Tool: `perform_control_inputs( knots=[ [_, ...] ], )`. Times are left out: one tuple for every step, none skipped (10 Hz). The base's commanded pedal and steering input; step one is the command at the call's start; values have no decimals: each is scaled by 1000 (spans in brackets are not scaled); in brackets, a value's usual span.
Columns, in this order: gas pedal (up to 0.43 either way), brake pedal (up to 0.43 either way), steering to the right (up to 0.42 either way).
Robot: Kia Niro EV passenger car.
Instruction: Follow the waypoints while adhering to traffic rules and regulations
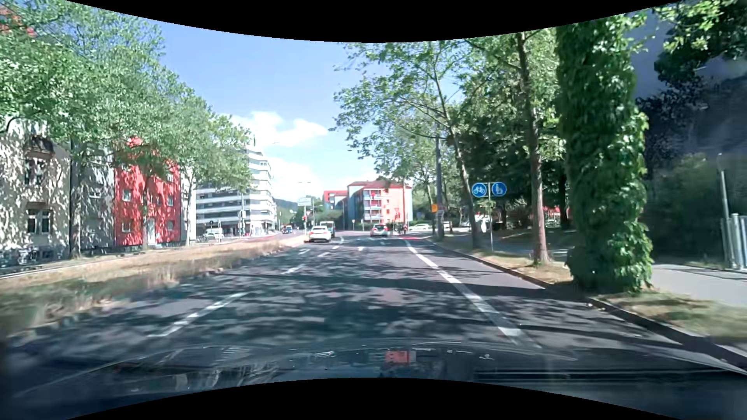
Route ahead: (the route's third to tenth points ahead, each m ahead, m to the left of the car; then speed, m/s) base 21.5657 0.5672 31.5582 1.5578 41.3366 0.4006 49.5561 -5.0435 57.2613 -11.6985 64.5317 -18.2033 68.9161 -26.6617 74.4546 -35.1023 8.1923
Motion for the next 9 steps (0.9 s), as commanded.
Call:
perform_control_inputs(
  knots=[
    [28,0,-18],
    [8,0,-14],
    [8,0,-13],
    [8,0,-10],
    [8,0,-7],
    [0,0,-7],
    [0,0,-7],
    [0,0,-7],
    [0,0,-7]
  ],
)
